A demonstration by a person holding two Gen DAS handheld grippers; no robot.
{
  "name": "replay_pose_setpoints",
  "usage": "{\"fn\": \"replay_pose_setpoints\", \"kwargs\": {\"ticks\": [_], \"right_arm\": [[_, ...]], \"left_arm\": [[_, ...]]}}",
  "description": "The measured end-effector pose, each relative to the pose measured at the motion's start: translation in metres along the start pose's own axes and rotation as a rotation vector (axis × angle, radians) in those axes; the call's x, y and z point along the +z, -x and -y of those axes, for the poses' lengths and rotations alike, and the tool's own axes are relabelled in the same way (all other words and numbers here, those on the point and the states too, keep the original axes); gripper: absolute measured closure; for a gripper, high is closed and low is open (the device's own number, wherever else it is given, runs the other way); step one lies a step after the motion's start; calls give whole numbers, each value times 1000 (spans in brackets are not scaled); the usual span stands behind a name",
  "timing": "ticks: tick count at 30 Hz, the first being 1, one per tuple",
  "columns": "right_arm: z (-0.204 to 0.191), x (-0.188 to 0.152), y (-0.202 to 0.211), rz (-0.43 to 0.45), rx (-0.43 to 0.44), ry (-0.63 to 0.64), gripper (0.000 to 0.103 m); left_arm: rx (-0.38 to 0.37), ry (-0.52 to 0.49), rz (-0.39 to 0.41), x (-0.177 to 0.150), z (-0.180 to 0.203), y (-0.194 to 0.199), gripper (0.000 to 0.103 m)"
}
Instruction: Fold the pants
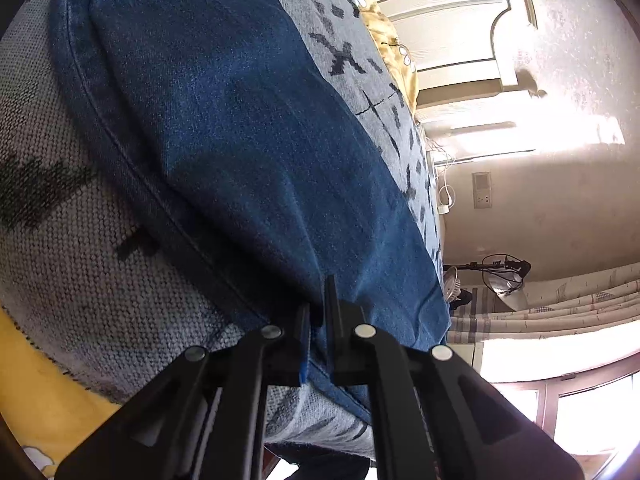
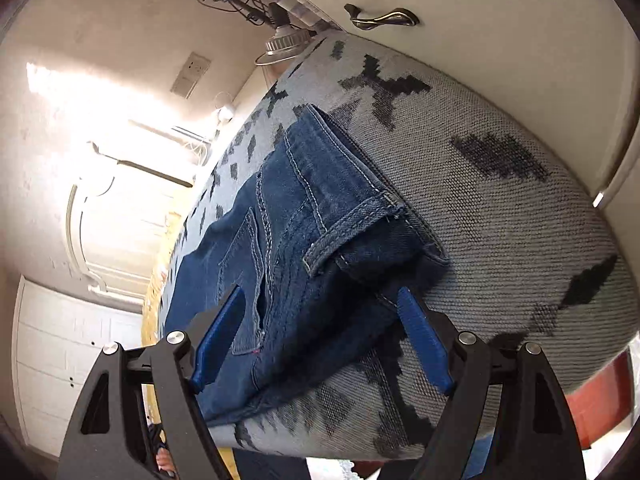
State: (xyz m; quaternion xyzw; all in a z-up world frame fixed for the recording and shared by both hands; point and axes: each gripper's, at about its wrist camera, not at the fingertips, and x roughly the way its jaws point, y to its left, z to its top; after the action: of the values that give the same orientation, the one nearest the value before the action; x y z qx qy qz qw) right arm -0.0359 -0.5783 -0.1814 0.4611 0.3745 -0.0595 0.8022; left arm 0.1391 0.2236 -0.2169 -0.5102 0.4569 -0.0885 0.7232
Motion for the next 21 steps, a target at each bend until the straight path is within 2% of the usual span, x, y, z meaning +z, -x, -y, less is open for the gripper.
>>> {"fn": "replay_pose_setpoints", "kwargs": {"ticks": [1,3,4,5,7,9,12,14,15,16,18,20,21], "right_arm": [[-1,2,-4,15,-6,-16,26],[-1,5,-12,32,4,-42,28],[-2,7,-15,49,-9,-34,57],[-6,9,-17,68,-64,-4,90],[-10,10,-12,80,-70,12,91],[-23,5,6,117,-90,85,92],[-24,-2,18,132,-128,83,92],[-19,-2,3,104,-193,125,92],[-13,-2,-10,83,-225,123,92],[-6,-2,-20,65,-257,123,92],[-3,-6,-26,80,-274,156,92],[-7,-9,-26,100,-309,207,92],[-10,-10,-28,106,-333,231,92]], "left_arm": [[-5,4,6,1,-5,3,89],[-22,9,9,5,-7,1,88],[-29,7,7,8,-8,-1,91],[-24,4,7,11,-8,-2,101],[-21,-13,13,13,-4,3,101],[-21,-48,35,8,6,20,101],[-37,-55,47,-1,10,32,101],[-5,-52,32,0,-1,24,101],[-3,-9,12,2,-14,17,101],[-21,27,-2,2,-24,12,100],[-59,34,9,2,-31,14,99],[-83,30,28,4,-36,21,86],[-93,28,41,8,-39,25,82]]}}
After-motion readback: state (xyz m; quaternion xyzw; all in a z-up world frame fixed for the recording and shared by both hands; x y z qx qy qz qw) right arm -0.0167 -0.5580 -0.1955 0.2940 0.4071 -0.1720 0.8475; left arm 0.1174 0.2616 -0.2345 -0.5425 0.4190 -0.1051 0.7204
